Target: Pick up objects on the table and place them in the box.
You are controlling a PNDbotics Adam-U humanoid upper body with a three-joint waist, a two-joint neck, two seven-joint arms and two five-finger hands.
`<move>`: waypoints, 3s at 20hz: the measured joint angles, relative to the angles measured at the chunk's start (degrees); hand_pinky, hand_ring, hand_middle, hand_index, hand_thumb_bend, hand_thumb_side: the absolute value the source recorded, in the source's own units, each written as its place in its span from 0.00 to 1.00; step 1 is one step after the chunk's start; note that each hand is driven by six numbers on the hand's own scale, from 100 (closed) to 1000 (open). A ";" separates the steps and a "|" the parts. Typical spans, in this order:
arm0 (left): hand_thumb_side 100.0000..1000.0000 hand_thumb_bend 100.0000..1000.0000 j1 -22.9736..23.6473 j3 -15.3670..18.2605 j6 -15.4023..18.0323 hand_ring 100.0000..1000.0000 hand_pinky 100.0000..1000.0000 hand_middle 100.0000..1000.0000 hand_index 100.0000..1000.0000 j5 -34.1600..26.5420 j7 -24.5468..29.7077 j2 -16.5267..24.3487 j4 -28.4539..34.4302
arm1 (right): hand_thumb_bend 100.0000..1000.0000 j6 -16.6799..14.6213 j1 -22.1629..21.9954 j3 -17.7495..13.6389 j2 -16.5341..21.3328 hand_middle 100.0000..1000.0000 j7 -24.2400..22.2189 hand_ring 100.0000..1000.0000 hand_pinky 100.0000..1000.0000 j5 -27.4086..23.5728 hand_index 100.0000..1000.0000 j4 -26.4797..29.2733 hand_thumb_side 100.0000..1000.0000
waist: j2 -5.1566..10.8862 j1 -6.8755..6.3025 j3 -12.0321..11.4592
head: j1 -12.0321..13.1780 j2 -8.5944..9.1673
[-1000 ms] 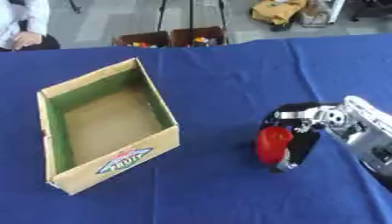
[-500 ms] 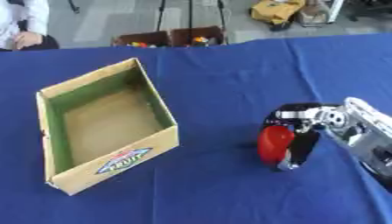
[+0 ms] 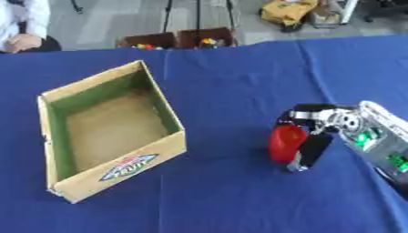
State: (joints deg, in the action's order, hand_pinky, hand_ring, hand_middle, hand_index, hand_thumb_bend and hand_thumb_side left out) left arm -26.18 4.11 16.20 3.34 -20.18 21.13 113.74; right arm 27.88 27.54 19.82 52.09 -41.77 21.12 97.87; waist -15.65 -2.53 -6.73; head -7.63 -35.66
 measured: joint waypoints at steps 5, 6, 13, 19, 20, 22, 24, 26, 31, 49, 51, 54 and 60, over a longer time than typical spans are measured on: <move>0.94 0.00 0.00 0.00 -0.06 0.86 0.59 0.79 0.86 0.00 -0.08 0.00 0.00 | 0.00 1.39 0.68 -0.53 0.00 0.47 1.84 0.44 0.18 -0.58 0.59 1.87 0.00 | 0.00 0.00 0.00 | 0.00 0.00; 0.94 0.00 0.00 0.00 -0.06 0.86 0.59 0.79 0.86 -0.01 -0.09 0.00 0.00 | 0.00 1.54 0.95 -0.75 0.00 0.46 2.18 0.44 0.18 -0.60 0.58 2.49 0.00 | 0.00 0.00 0.00 | 0.00 0.00; 0.94 0.00 0.00 0.00 -0.01 0.86 0.59 0.79 0.86 -0.01 -0.23 0.00 0.00 | 0.00 2.00 2.94 -2.69 0.16 0.44 3.66 0.41 0.16 -0.45 0.56 6.56 0.00 | 0.00 0.00 0.01 | 0.08 0.00; 0.93 0.00 0.00 0.00 0.01 0.86 0.59 0.79 0.86 -0.03 -0.25 0.00 0.00 | 0.00 1.67 7.31 -5.04 0.59 0.43 4.70 0.40 0.15 0.47 0.55 10.84 0.00 | 0.00 0.00 -0.02 | 0.17 -0.01; 0.94 0.00 0.00 0.00 0.01 0.85 0.59 0.79 0.86 -0.04 -0.25 0.00 0.00 | 0.00 1.54 8.46 -5.28 0.59 0.43 4.80 0.39 0.15 0.75 0.55 11.43 0.00 | 0.00 0.00 -0.08 | 0.16 -0.01; 0.94 0.00 0.00 -0.01 0.01 0.85 0.59 0.79 0.86 -0.08 -0.25 0.00 0.00 | 0.00 1.22 11.12 -5.33 0.46 0.42 4.65 0.39 0.15 1.44 0.55 12.19 0.00 | 0.00 0.00 -0.39 | 0.08 -0.01; 0.94 0.00 0.00 -0.01 0.00 0.85 0.59 0.79 0.86 -0.12 -0.25 0.00 0.00 | 0.00 0.78 14.41 -5.09 -0.58 0.42 4.15 0.39 0.14 2.20 0.55 12.35 0.00 | 0.00 0.00 -0.49 | -0.09 -0.01; 0.94 0.00 0.00 -0.03 -0.03 0.85 0.59 0.79 0.86 -0.17 -0.21 0.00 0.00 | 0.00 0.26 18.15 -4.39 -2.69 0.42 3.39 0.39 0.14 3.37 0.55 12.14 0.00 | 0.01 0.00 -0.83 | -0.18 -0.01; 0.94 0.00 0.03 -0.37 -0.12 0.85 0.59 0.79 0.86 -0.38 -0.04 0.00 0.00 | 0.00 -1.34 26.99 -2.62 -10.37 0.42 1.76 0.38 0.14 7.86 0.54 8.32 0.00 | 0.06 0.05 -1.71 | -1.04 -0.01; 0.94 0.00 -0.25 -1.25 -0.12 0.85 0.59 0.79 0.86 -1.52 1.05 -0.64 0.00 | 0.00 -6.52 39.06 -1.39 -34.22 0.40 4.27 0.37 0.14 25.23 0.54 -16.99 0.00 | 0.00 0.92 -6.19 | -4.54 0.56; 0.94 0.00 -0.55 -1.41 -0.07 0.85 0.59 0.79 0.86 -1.76 1.20 -1.01 0.00 | 0.00 -6.96 39.07 -1.39 -36.20 0.40 4.84 0.37 0.14 26.80 0.54 -19.86 0.00 | 0.00 0.92 -6.79 | -4.89 0.82; 0.94 0.00 -0.69 -1.43 -0.08 0.85 0.59 0.79 0.86 -1.87 1.42 -1.06 0.00 | 0.00 -7.45 39.07 -1.42 -39.04 0.40 5.62 0.37 0.14 28.75 0.53 -23.84 0.00 | -0.06 1.24 -7.25 | -5.37 1.05; 0.94 0.00 -1.08 -1.44 -0.09 0.85 0.58 0.79 0.86 -2.10 1.46 -1.54 0.00 | 0.00 -8.27 37.14 -1.43 -43.34 0.40 7.53 0.37 0.14 31.92 0.53 -29.75 0.00 | -0.76 1.27 -7.48 | -5.64 1.55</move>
State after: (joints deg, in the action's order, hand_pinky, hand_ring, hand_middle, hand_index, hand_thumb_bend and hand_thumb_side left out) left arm -27.26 2.68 16.11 1.24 -18.72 19.59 113.74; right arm 19.61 64.68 18.39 8.76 -34.24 53.04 68.12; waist -16.40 -1.26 -14.21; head -13.27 -34.10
